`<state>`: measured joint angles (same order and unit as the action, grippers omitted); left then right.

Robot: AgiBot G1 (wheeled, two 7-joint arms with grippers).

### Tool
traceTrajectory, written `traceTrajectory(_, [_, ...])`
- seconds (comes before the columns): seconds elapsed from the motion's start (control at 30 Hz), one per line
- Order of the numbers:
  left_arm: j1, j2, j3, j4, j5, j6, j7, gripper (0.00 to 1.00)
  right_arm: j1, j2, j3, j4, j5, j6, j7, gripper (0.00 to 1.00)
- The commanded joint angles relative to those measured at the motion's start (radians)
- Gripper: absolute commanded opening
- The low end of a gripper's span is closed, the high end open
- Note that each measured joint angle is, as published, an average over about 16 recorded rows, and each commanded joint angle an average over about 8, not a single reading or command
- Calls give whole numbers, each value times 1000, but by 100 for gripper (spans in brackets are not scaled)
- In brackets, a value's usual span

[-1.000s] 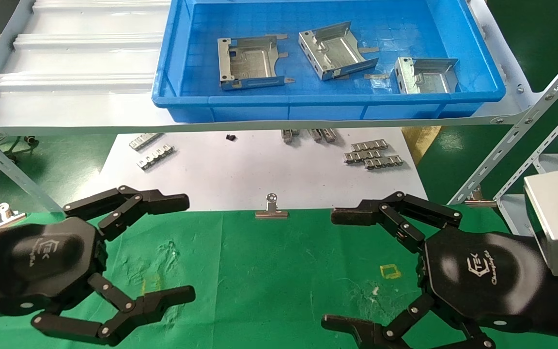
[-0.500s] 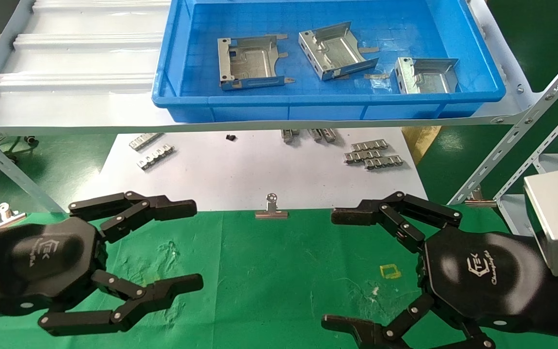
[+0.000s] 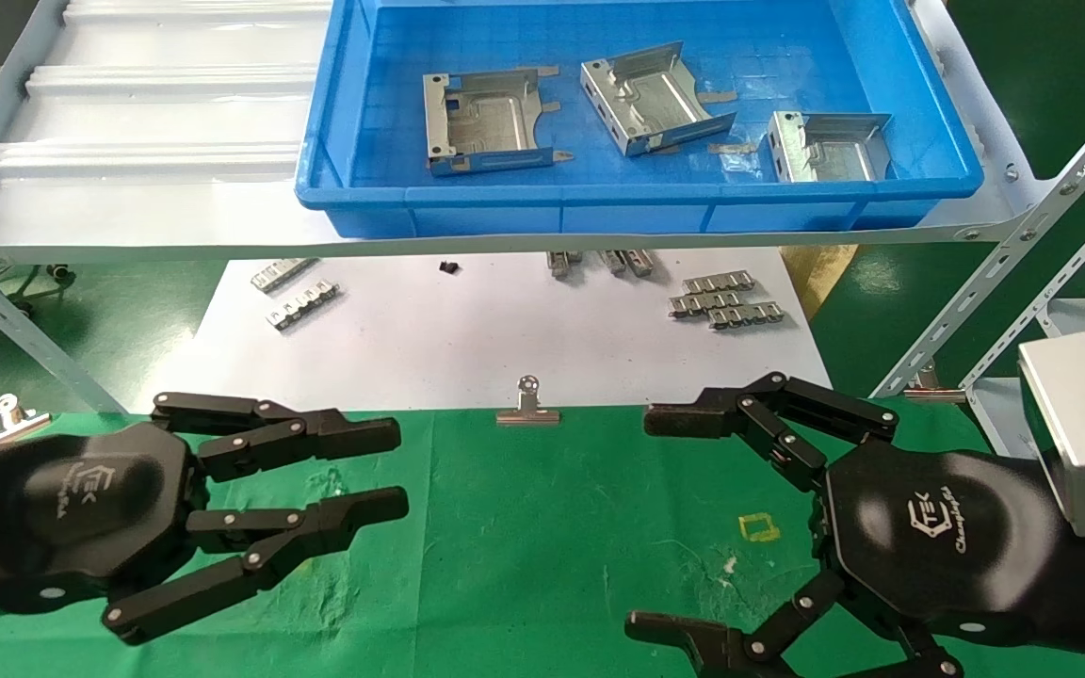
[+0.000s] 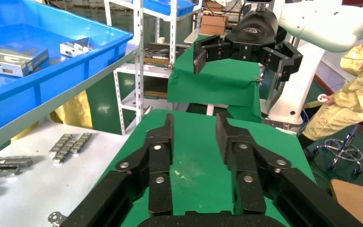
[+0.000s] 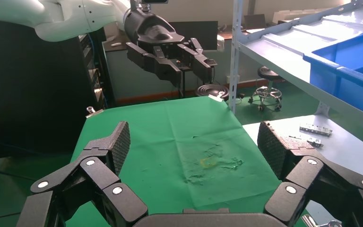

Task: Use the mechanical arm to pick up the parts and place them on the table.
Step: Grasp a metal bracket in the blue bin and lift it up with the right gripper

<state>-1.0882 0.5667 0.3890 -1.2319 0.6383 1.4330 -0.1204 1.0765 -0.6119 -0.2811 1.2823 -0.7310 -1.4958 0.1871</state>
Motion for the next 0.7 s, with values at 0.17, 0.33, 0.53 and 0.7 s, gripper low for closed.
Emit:
traceTrajectory(0.17, [0, 0, 0, 0, 0, 0, 0, 0, 0, 0, 0, 0, 0, 0, 0, 100])
traceTrajectory(0.33, [0, 0, 0, 0, 0, 0, 0, 0, 1, 0, 0, 1, -1, 1, 0, 100])
traceTrajectory(0.53, [0, 0, 0, 0, 0, 0, 0, 0, 74, -35, -21, -10, -43, 17, 19, 100])
traceTrajectory(0.7, [0, 0, 0, 0, 0, 0, 0, 0, 254, -128, -73, -100, -138, 38, 59, 100])
